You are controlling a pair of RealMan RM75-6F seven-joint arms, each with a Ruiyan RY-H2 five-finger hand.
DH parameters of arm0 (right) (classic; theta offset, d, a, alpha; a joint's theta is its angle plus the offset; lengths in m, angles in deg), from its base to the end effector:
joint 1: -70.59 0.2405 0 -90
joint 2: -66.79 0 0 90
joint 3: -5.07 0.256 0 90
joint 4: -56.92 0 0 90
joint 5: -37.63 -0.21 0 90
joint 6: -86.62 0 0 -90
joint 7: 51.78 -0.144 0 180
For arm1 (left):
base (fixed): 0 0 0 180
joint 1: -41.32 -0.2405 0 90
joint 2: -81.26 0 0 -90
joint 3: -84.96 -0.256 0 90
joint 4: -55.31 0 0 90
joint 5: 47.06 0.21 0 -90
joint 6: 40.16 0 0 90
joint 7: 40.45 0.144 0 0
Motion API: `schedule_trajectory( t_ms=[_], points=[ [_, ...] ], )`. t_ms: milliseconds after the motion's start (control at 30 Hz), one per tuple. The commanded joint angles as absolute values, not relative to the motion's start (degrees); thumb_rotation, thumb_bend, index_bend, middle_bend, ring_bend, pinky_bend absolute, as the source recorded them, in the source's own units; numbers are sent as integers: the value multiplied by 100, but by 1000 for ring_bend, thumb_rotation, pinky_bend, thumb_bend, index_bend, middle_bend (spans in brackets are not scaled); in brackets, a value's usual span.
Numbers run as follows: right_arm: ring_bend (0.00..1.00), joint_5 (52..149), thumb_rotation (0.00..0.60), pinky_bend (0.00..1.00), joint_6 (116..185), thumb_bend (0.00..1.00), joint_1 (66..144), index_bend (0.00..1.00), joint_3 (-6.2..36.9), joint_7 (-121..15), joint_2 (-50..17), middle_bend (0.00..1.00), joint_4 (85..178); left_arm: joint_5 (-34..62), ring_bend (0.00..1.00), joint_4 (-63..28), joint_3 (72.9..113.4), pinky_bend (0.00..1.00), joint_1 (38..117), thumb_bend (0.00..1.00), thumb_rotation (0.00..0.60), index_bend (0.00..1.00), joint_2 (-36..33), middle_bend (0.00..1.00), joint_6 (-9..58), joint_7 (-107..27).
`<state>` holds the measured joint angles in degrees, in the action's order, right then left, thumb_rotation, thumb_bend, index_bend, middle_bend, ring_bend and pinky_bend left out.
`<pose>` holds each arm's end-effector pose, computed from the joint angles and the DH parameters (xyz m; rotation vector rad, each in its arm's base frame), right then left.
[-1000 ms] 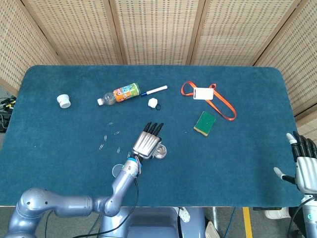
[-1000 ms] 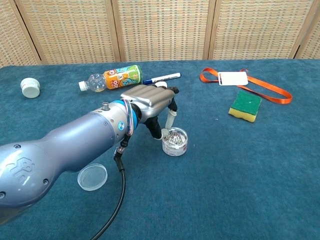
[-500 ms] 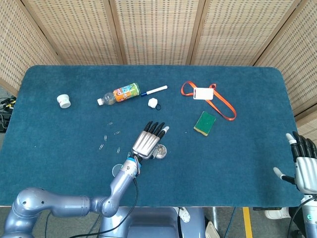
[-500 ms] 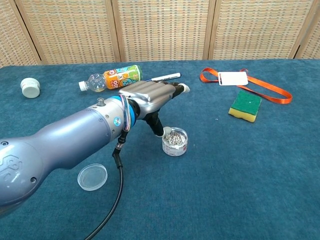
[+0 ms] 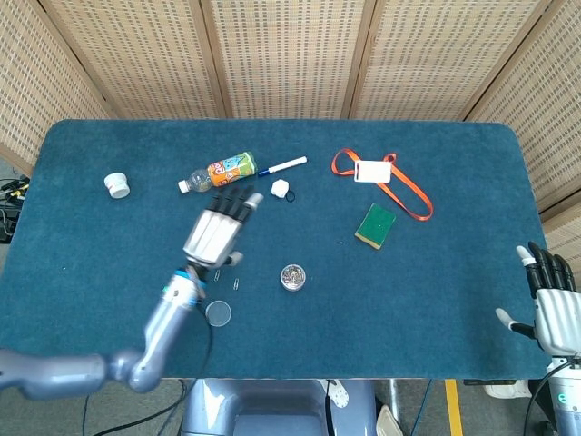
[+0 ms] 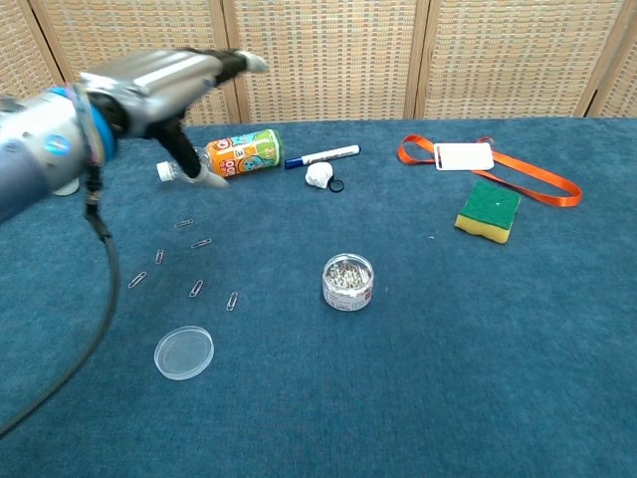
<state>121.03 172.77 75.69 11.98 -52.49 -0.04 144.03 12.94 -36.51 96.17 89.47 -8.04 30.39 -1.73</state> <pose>-0.3230 -0.1975 0.1684 1.2967 -0.8317 0.9239 -0.0889 0.3479 0.0122 -1.7561 -0.6014 -0.9771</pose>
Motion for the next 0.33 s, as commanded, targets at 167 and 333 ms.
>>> schedule_trajectory(
  t_ms=[167, 333],
  points=[
    [0, 12122, 600, 0, 17325, 0, 7560, 0, 1200, -5148, 0, 0, 14463, 2155, 0, -3620, 8891, 0, 7296, 0, 600, 0, 810, 0, 4089, -2309],
    [0, 12138, 600, 0, 17386, 0, 7543, 0, 1202, -5027, -10, 0, 14514, 2348, 0, -3318, 8552, 0, 6332, 0, 600, 0, 1088, 0, 4796, -3250]
  ],
)
